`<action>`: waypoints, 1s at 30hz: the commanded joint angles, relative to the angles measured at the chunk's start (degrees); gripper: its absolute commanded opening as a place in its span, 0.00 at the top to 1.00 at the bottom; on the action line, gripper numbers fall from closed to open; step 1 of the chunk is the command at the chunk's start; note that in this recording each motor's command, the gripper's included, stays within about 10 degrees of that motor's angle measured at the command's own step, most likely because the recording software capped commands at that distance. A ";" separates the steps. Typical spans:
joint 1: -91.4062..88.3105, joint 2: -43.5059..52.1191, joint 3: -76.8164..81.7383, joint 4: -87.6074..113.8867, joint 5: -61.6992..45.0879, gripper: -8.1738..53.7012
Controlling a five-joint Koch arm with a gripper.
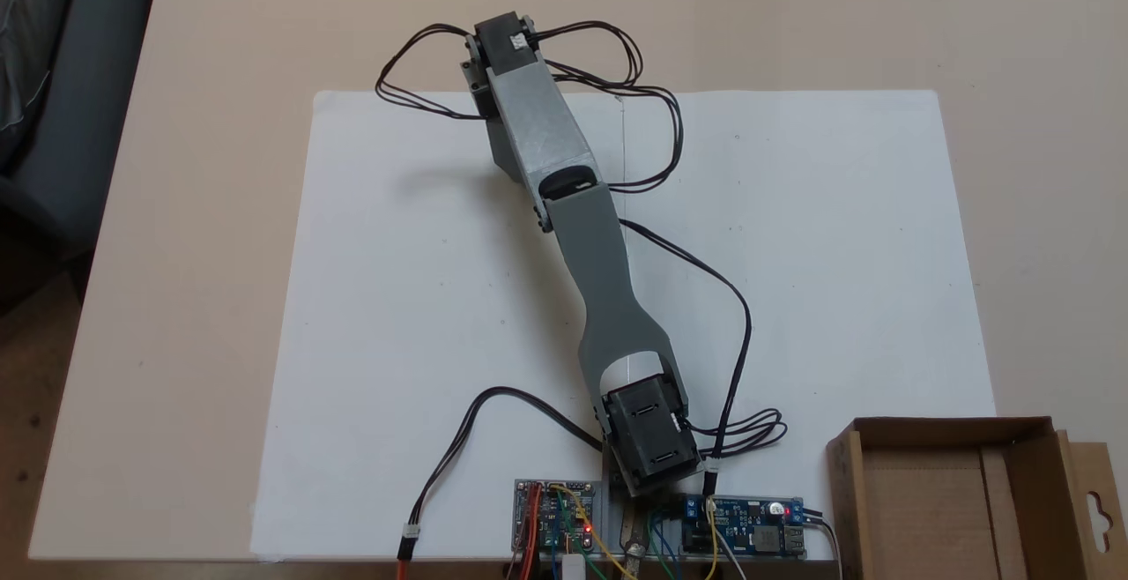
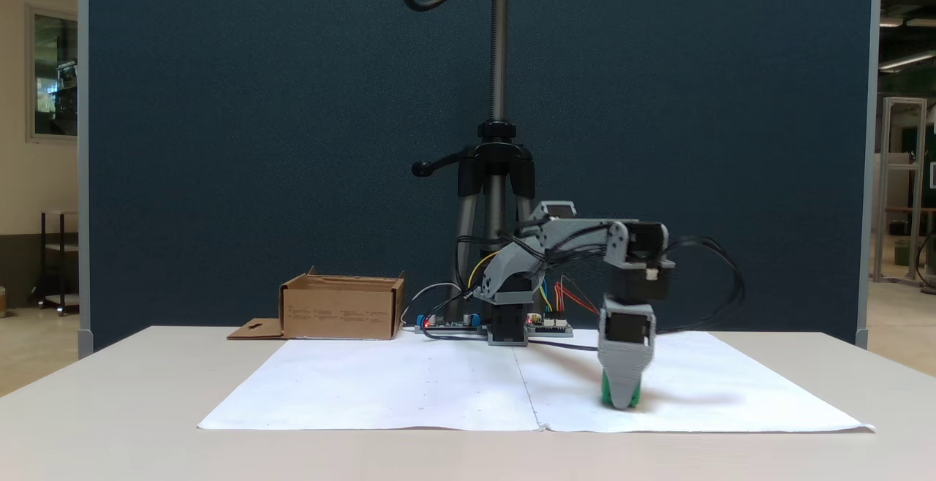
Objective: Grasp a green dice and put it in the bin.
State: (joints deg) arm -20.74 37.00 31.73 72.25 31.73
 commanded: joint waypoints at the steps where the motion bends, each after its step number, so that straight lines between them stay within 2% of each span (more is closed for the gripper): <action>1: 1.05 6.24 -0.70 -2.37 -3.43 0.68; 21: 8.00 23.47 9.05 4.13 -11.07 0.68; 30: 23.64 31.46 18.90 3.52 -18.81 0.68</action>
State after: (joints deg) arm 2.64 65.57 51.68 73.39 15.47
